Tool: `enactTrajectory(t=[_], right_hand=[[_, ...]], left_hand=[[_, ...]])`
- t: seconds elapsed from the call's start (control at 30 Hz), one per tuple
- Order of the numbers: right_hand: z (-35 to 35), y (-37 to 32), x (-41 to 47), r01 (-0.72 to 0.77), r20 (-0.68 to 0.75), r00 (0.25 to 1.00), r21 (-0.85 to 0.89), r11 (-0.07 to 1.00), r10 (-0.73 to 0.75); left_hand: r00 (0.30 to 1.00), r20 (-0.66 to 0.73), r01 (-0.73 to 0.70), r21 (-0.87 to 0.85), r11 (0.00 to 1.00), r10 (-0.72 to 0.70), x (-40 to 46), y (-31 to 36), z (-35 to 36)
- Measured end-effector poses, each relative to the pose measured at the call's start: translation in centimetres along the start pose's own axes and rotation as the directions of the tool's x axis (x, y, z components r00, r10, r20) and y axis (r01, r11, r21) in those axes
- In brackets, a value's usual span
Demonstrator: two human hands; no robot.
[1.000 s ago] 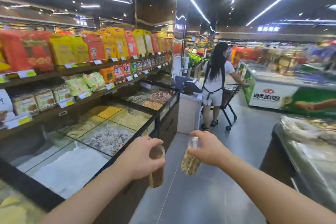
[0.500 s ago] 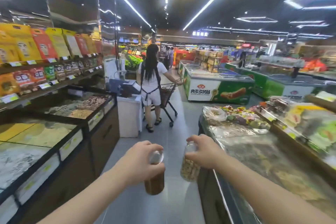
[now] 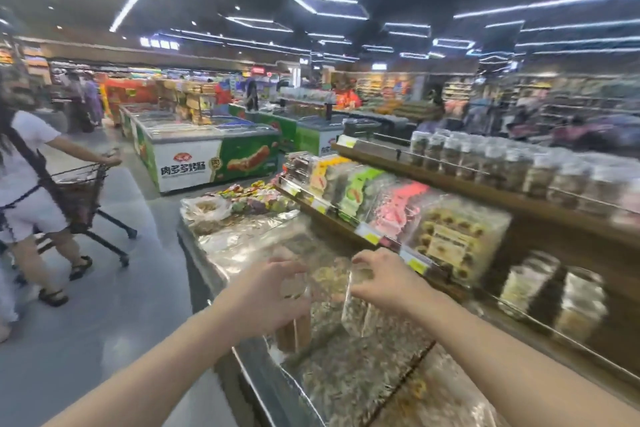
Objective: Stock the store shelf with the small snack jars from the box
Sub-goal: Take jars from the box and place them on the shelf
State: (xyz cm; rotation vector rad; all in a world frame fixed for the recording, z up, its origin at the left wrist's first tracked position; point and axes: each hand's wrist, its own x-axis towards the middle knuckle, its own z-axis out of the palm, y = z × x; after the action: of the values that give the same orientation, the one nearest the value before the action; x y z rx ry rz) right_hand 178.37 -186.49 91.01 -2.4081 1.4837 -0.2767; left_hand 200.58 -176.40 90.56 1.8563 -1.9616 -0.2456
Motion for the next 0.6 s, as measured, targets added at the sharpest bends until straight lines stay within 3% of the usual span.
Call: enactTrajectory(t=[0.13,0.3,0.6], right_hand=[[-2.3,7.2,-2.4,-0.206,-0.057,0.977,0.013,0.979,0.206],[-4.4,13.4,-5.7,-0.434,-0.126,0.893,0.017,0.901,0.433],[-6.8,20.1,-9.0,-0.669,-0.219,0.704,0.116,0.734,0.676]], left_hand=[[0.983,0.093,-0.16,-0.023,0.987,0.161,5.8,5.1,3.2],[0.922,0.183,-0.323,-0.126,0.938,0.341,11.4,10.4,7.2],[0.767,0.279,-0.524,-0.246,0.815,0.578,19.0,17.7,12.1]])
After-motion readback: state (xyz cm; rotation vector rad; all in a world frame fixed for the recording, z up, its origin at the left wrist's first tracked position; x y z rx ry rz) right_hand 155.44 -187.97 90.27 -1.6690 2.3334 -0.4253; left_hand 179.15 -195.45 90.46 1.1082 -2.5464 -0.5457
